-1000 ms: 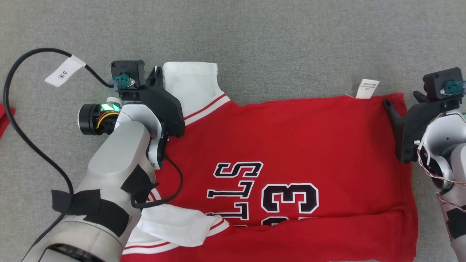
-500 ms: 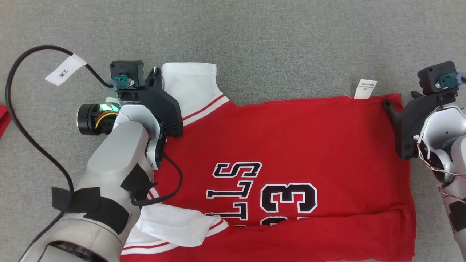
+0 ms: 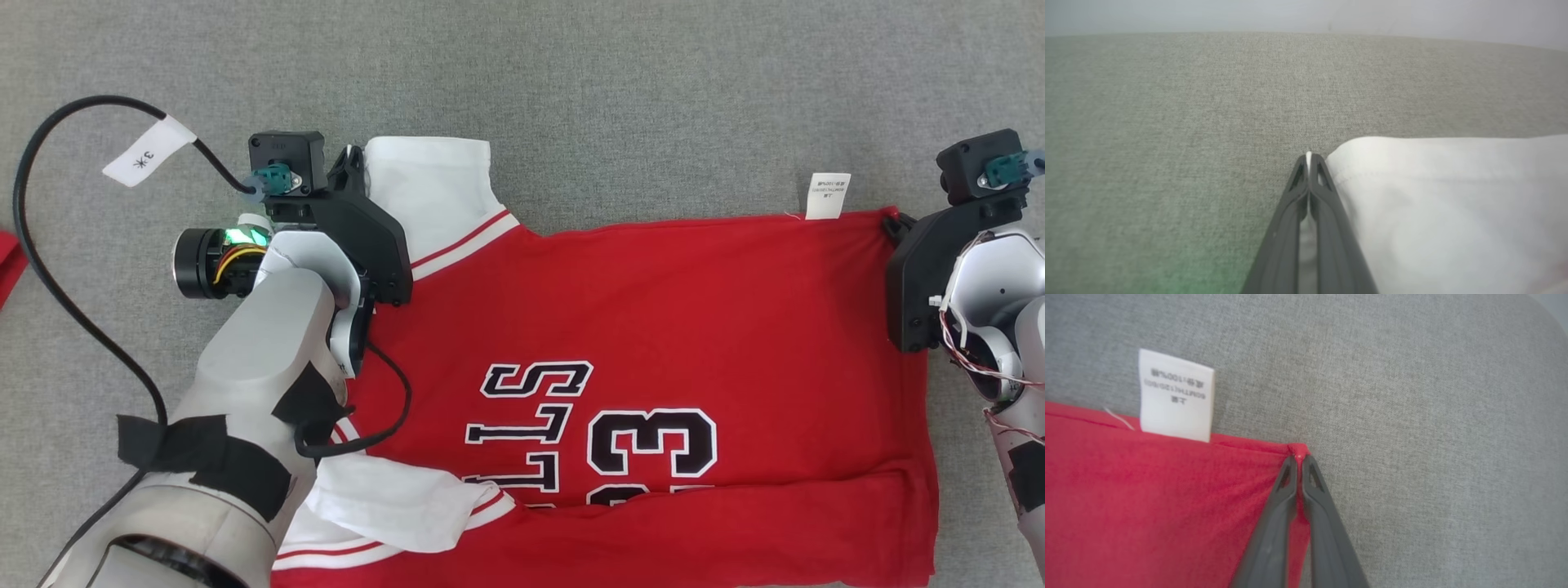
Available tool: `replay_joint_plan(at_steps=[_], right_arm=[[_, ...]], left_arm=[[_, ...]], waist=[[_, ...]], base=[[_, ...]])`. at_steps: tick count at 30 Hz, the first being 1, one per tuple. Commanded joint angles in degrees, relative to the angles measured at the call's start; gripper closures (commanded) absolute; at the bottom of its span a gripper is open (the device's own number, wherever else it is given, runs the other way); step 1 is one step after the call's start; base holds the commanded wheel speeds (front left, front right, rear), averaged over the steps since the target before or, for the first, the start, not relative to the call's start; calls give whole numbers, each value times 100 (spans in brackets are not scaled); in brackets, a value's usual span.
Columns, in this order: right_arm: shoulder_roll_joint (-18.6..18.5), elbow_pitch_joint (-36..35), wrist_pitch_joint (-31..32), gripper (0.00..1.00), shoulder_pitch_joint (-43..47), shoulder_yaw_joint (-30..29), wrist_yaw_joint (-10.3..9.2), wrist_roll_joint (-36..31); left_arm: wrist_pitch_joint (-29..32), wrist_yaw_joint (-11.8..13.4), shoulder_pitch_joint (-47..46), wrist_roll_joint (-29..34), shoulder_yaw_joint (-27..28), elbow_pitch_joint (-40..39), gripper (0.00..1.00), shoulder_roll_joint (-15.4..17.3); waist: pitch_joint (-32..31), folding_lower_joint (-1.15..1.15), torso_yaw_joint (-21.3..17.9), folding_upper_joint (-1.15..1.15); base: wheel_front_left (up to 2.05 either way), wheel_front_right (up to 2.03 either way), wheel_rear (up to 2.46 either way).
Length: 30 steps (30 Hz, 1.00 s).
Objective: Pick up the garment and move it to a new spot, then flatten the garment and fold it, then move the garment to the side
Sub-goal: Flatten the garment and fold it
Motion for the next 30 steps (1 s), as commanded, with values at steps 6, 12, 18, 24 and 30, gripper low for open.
replay_joint_plan(at_steps=[6, 12, 18, 24, 30], right_arm=[[49, 26, -230, 100, 181, -62, -15, 34], [61, -87, -477, 100, 428, -145, -15, 102], [35, -151, -719, 100, 634, -277, -15, 55], [5, -143, -868, 100, 861, -361, -15, 13], [-117, -257, -859, 100, 1244, -387, -15, 85]], left_arm=[[-452, 52, 67, -72, 43, -3, 100, 23], [-776, 25, 141, -52, 112, -183, 100, 118], [-849, 50, 239, -6, 156, -354, 100, 209], [-852, 163, 618, 194, 388, -1173, 100, 376], [-855, 240, 1568, 485, 670, -2382, 100, 527]], waist=[[-134, 0, 29, 0], [-365, 0, 70, 0], [-547, 0, 141, 0], [-787, 0, 243, 0], [-1083, 0, 402, 0]], base=[[0, 0, 0], [0, 0, 0], [0, 0, 0], [0, 0, 0], [0, 0, 0]])
